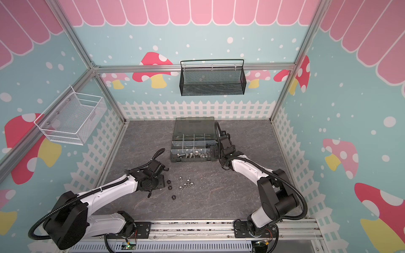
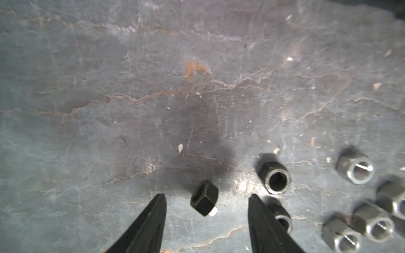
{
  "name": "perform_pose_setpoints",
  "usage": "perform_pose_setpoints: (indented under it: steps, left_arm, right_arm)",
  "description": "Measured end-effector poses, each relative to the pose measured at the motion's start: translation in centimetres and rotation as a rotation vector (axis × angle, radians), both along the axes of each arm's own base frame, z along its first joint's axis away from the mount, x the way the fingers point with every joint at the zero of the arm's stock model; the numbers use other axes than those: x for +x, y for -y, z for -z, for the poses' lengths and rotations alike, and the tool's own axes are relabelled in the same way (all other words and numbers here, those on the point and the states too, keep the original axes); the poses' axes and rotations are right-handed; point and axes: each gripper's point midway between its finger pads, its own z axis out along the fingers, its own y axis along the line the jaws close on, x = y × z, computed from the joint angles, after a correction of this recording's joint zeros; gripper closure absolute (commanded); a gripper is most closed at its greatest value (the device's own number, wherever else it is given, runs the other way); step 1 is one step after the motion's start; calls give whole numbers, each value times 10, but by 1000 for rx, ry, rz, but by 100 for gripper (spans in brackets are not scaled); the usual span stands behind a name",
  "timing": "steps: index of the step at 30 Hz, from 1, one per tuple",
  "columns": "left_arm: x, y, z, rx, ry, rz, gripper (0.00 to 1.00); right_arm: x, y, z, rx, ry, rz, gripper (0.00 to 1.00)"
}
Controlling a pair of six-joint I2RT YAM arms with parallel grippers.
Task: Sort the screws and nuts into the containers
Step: 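Lower the left gripper and close it on a black hex nut, then carry the black hex nut with the left gripper over the organizer's empty compartment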
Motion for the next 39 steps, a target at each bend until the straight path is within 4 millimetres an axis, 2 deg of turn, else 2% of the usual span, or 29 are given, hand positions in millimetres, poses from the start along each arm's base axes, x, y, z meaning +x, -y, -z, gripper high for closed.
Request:
perform_pose_setpoints:
  steps: [6, 11, 21, 25, 27, 39]
  left_arm:
    - [-2, -2, 8, 24, -26, 1, 56]
    - [-5, -4, 20, 51, -68, 3, 59]
    - [8, 2, 20, 46, -45, 3, 74]
    - [9, 3, 20, 43, -42, 3, 75]
    - [9, 3, 20, 42, -41, 2, 80]
    - [6, 5, 19, 24, -47, -1, 95]
  right_arm:
    - [1, 0, -1, 6, 4, 3, 2]
    - [1, 0, -1, 9, 4, 6, 2]
    - [2, 0, 1, 5, -2, 10, 2]
    - [2, 0, 2, 2, -3, 13, 2]
    - [2, 0, 2, 2, -3, 13, 2]
    - [3, 0, 1, 6, -1, 16, 2]
